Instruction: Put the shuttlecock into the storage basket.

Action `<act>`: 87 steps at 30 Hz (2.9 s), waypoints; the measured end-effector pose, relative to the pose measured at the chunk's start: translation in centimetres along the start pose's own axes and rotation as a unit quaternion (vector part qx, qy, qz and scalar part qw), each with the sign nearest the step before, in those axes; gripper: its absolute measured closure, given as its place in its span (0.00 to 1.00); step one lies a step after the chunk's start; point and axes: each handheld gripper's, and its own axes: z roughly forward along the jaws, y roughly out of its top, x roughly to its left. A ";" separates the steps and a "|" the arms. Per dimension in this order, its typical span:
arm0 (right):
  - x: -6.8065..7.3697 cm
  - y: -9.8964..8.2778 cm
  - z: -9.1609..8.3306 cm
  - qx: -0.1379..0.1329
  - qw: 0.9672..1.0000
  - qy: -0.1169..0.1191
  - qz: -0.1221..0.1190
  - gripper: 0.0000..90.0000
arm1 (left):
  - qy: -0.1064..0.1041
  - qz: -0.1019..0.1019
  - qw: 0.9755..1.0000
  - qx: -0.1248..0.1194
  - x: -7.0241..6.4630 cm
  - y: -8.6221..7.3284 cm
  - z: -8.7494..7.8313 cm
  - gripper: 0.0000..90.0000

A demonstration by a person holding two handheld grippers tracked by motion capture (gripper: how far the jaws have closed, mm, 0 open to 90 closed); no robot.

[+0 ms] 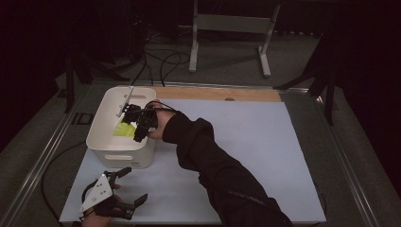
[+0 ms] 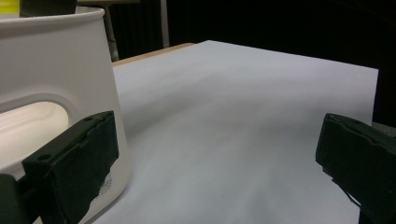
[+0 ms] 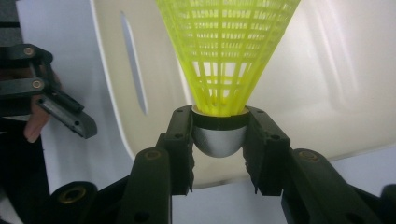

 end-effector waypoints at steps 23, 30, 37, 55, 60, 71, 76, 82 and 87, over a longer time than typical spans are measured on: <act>0.0 -0.2 -1.0 -0.025 0.999 -0.006 0.026 0.14 | 0.001 -0.002 1.000 0.000 0.1 0.0 0.0 0.00; -0.4 -0.9 -2.0 -0.043 0.999 0.004 0.027 0.10 | 0.001 -0.002 1.000 0.001 0.0 0.0 0.0 0.00; -0.7 -2.2 -2.6 -0.041 0.999 -0.001 0.018 0.09 | 0.002 -0.002 1.000 0.001 0.0 0.0 0.1 0.00; -1.0 -6.0 -3.5 -0.053 0.998 -0.004 0.028 0.09 | 0.001 -0.001 1.000 0.002 0.0 0.0 0.2 0.00; -1.0 -7.1 -3.6 -0.056 0.998 -0.008 0.031 0.09 | 0.001 0.000 1.000 0.003 0.0 0.0 0.2 0.00; -1.3 -9.7 -3.6 -0.063 0.997 -0.013 0.035 0.09 | 0.001 0.001 1.000 0.005 0.0 0.0 0.3 0.00; -1.3 -10.8 -3.4 -0.062 0.997 -0.013 0.038 0.09 | 0.002 0.000 1.000 0.005 0.0 0.0 0.3 0.00; -1.5 -12.4 -3.0 -0.066 0.997 -0.013 0.045 0.09 | 0.002 0.000 1.000 0.005 0.0 0.0 0.3 0.00; -1.4 -13.7 -2.8 -0.070 0.996 -0.020 0.046 0.09 | 0.003 0.001 1.000 0.004 0.0 0.0 0.3 0.00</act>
